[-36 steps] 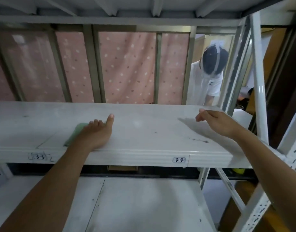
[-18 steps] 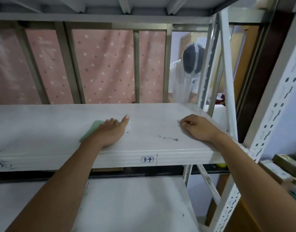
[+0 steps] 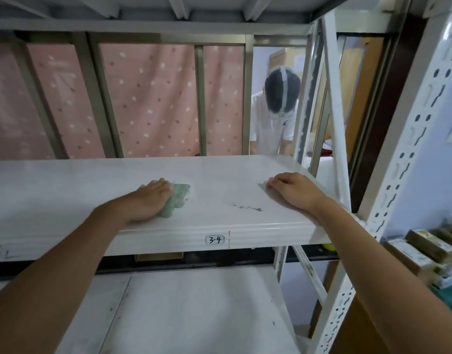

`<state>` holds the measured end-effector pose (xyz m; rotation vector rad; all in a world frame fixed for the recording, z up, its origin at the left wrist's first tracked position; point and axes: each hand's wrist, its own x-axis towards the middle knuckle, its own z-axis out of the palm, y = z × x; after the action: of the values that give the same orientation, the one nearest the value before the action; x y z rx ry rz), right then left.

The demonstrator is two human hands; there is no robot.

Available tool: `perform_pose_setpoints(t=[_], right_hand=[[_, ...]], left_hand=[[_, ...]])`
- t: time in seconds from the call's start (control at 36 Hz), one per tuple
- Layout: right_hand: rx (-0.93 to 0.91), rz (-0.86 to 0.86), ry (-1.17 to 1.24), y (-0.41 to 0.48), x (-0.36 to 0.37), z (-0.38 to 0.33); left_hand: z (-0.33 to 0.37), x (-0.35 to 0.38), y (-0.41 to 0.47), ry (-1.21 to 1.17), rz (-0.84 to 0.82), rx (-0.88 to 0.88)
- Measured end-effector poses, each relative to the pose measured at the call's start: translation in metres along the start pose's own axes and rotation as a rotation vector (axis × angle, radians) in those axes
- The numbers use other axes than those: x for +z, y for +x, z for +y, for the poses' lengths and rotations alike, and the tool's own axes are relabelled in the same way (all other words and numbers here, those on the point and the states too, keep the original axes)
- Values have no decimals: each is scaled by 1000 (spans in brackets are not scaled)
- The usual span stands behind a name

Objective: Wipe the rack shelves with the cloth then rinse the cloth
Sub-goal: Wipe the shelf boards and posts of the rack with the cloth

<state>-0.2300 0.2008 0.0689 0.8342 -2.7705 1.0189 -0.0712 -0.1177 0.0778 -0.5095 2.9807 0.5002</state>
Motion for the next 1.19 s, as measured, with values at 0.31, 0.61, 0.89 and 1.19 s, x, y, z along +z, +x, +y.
perform_pose_setpoints(t=[0.31,0.61,0.89,1.19], right_hand=[[68,186,431,1,-6,8],[125,347,697,-3,-12,9],[104,357,725,-3,-15,15],[63,240,691,-8,-14,-1]], left_hand=[[52,21,13,41,-40,47],[112,46,17,120,-84,203],[136,52,4,109,-156,416],[158,86,-29,145,-38,774]])
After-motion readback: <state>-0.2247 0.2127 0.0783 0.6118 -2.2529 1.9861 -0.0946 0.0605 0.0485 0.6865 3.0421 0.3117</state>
